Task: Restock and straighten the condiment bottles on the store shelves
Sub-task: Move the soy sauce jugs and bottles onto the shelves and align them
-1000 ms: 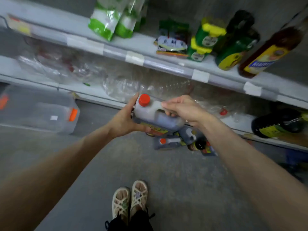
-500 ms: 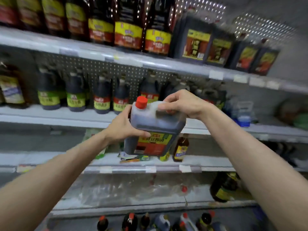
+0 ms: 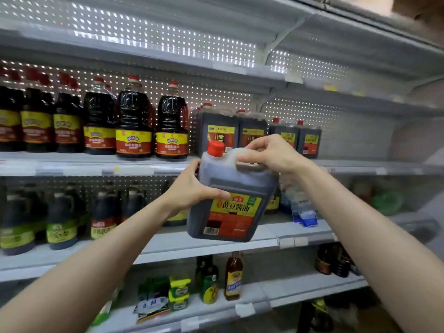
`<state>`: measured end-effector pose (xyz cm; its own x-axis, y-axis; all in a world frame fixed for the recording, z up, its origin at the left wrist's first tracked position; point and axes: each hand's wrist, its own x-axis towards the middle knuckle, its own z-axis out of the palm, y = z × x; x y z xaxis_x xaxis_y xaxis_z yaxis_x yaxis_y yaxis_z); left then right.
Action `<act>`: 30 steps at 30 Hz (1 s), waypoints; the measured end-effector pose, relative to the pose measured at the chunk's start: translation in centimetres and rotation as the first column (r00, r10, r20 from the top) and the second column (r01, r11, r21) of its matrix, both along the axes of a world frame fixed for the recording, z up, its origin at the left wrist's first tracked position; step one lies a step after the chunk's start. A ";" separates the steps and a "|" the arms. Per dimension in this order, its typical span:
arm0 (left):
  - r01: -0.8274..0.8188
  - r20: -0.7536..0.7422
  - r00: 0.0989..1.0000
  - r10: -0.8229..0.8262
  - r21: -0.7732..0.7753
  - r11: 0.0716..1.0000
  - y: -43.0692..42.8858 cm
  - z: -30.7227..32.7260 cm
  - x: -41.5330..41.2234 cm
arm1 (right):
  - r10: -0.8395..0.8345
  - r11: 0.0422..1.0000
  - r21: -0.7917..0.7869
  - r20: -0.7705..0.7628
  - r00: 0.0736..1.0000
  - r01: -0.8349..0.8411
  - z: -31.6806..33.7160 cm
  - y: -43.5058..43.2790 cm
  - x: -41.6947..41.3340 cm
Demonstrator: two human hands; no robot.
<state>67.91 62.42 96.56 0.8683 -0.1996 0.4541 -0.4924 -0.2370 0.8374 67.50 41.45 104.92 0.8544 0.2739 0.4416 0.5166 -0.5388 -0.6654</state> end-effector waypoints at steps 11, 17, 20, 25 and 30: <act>0.015 0.052 0.999 -0.012 -0.055 0.998 -21.8 2.7 5.4 | -0.045 0.999 0.006 0.110 0.993 0.044 3.4 -20.7 4.6; -0.016 0.049 0.999 0.019 -0.065 0.998 -33.0 4.4 8.6 | -0.006 1.000 -0.013 0.132 0.991 0.008 5.5 -31.8 8.3; -0.016 0.054 0.998 0.020 -0.070 0.997 -37.1 5.4 10.3 | 0.004 1.000 0.005 0.145 0.989 -0.005 6.2 -35.9 10.6; -0.037 0.079 0.996 0.043 -0.075 0.997 -41.7 7.0 15.1 | 0.023 0.999 0.023 0.176 0.984 -0.028 7.6 -40.5 15.6; 0.006 0.103 0.995 0.001 -0.066 0.998 -45.6 8.2 21.8 | -0.011 1.000 0.000 0.246 0.969 0.011 8.6 -44.4 21.3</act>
